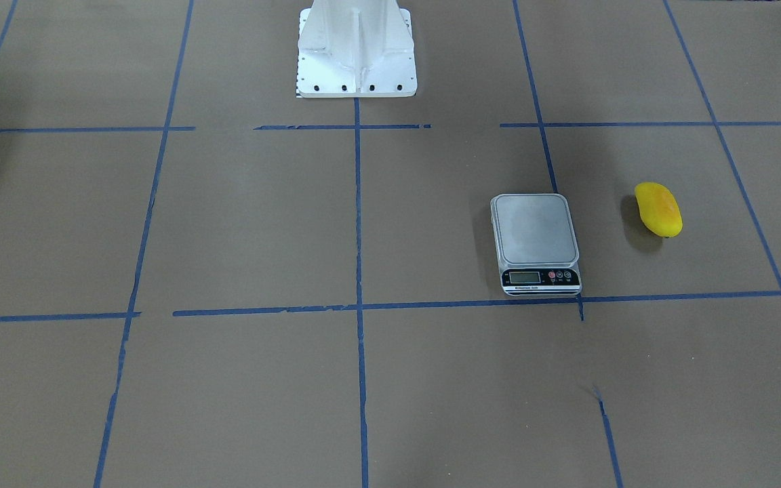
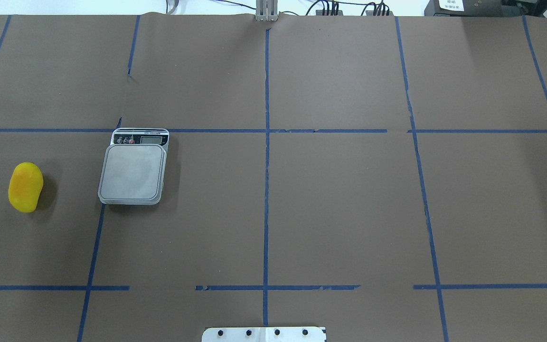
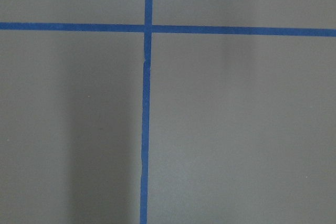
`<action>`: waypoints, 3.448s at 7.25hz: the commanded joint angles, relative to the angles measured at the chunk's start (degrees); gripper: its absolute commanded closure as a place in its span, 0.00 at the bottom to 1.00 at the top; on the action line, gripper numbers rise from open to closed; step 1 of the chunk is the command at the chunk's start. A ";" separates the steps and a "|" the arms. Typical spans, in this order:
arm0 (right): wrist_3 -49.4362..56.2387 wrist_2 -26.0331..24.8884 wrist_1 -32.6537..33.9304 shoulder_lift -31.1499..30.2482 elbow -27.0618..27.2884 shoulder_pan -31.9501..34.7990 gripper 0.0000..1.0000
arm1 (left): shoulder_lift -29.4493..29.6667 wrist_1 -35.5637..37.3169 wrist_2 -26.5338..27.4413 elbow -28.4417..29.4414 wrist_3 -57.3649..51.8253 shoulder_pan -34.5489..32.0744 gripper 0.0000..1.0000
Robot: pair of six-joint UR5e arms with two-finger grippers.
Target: Weigh mango
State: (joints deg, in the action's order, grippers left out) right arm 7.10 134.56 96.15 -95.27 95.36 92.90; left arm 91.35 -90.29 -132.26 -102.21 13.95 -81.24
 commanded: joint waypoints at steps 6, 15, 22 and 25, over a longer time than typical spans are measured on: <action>0.01 0.00 0.00 0.00 0.00 0.00 0.00 | -2.40 -30.47 4.20 7.63 33.24 21.47 0.00; 0.01 0.00 0.00 0.00 0.00 0.00 0.00 | -2.40 -30.21 5.09 9.75 32.63 27.80 0.90; 0.01 0.00 0.00 0.00 0.00 0.00 0.00 | 11.50 10.77 1.74 -9.77 25.41 19.45 1.00; 0.01 0.00 0.00 0.00 0.00 0.00 0.00 | 19.30 5.06 1.74 -3.62 40.06 28.81 1.00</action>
State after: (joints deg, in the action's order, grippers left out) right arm 7.12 134.56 96.13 -95.27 95.36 92.90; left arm 107.89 -82.73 -130.65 -107.92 48.42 -57.14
